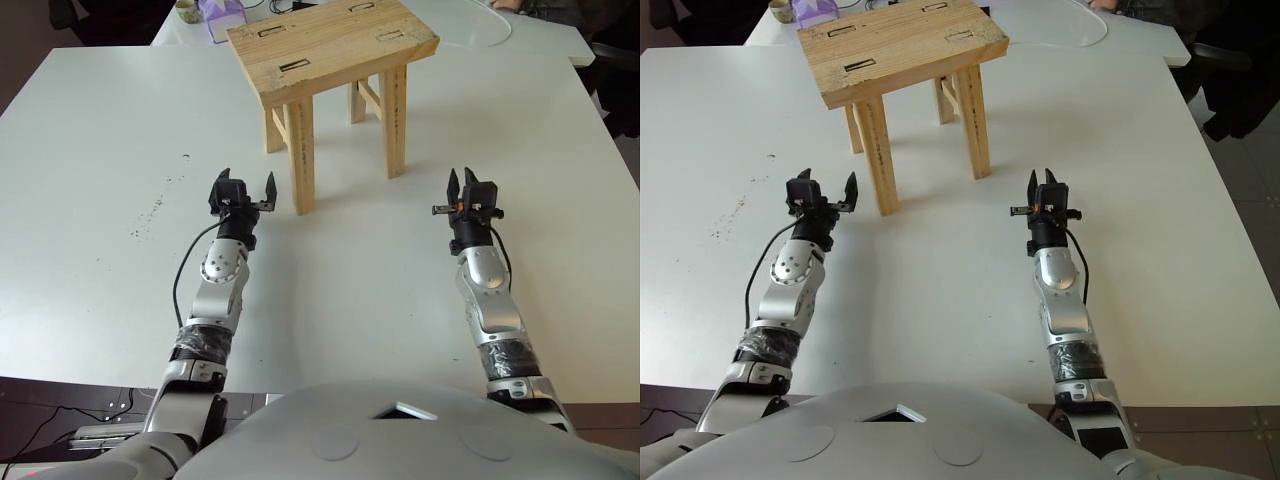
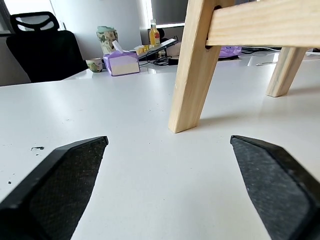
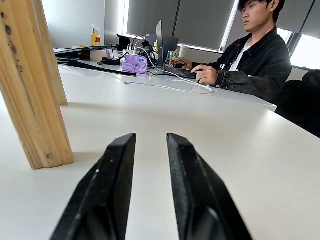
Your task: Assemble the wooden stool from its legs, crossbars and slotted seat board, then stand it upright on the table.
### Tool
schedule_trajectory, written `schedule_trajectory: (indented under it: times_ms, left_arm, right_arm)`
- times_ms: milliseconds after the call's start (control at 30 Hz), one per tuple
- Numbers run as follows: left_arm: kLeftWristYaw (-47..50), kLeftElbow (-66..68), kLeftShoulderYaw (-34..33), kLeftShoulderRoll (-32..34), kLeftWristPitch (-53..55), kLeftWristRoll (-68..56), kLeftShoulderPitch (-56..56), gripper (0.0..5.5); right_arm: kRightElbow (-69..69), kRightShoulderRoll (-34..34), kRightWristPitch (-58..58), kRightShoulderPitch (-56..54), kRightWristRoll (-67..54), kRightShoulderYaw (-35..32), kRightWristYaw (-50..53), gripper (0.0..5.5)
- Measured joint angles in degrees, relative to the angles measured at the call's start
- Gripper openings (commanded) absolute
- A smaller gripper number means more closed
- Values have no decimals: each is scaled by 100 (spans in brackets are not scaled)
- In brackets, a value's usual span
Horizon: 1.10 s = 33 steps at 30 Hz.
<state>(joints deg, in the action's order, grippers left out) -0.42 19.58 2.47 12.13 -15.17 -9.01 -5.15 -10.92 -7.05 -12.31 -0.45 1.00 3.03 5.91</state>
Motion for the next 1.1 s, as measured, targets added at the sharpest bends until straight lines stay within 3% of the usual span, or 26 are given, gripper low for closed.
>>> schedule_trajectory:
  times_ms: [467, 800, 1100]
  left_arm:
    - [174, 563, -215, -356, -566, 730, -211, 517]
    - [-67, 1051, -427, -633, -688, 558, -380, 365]
    - [52, 1366, -468, -616, -857, 815, -609, 361]
  right_arm:
    - [-919, 47, -446, -417, 156, -301, 33, 173]
    - [-1572, 66, -602, -731, 220, -390, 57, 175]
    - [-1930, 23, -797, -887, 230, -511, 55, 175]
